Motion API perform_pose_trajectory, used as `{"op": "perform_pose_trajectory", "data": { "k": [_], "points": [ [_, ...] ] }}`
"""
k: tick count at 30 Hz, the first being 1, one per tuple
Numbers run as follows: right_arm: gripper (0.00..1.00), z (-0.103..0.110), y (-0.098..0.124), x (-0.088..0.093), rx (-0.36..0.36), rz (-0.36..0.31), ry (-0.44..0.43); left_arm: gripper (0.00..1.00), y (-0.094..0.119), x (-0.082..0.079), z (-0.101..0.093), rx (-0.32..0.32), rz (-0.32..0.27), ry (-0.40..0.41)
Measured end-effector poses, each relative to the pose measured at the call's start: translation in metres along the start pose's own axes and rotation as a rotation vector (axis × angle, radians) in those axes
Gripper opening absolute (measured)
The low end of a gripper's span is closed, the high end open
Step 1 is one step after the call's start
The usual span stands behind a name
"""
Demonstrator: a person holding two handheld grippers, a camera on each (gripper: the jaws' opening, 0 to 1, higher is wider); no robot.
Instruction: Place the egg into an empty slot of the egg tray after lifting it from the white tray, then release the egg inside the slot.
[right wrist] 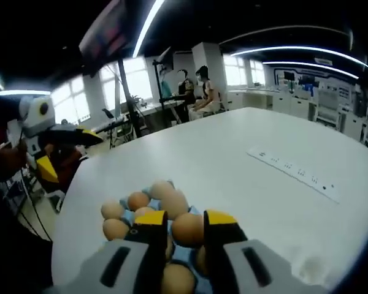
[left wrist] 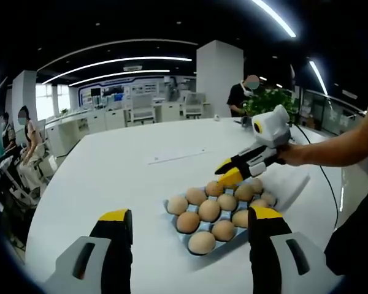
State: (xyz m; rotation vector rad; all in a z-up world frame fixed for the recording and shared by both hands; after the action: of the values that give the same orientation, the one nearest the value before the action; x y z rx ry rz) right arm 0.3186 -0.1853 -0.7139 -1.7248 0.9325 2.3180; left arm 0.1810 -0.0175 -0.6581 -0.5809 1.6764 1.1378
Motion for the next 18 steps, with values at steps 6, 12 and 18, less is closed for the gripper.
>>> {"op": "perform_pose_trajectory", "data": {
  "k": [6,12,18],
  "points": [
    [0.22,-0.038,0.025,-0.004,0.105,-0.056,-0.155,0.78,-0.001,-0.002,-0.002,0.004,-0.003,-0.005],
    [0.22,-0.054,0.052,0.006,0.193,-0.092,-0.205,0.78,-0.002,-0.002,-0.002,0.005,-0.003,-0.006],
    [0.22,-0.058,0.071,0.027,0.267,-0.091,-0.224,0.78,-0.005,-0.004,-0.003,0.014,-0.004,-0.011]
  ]
}}
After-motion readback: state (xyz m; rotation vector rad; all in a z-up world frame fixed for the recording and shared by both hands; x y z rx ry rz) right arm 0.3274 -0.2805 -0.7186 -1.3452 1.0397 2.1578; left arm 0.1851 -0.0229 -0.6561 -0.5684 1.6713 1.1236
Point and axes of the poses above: the point that each gripper's makers call its tool centre point, and the gripper's own axes: y roughly backward along the fingers, z roughly to its left, x roughly out of its underside, the point moved 5 cm from there along y, roughly backward along the fingers, and after that the axes turned 5 degrees about x, right-handed, at the moved point
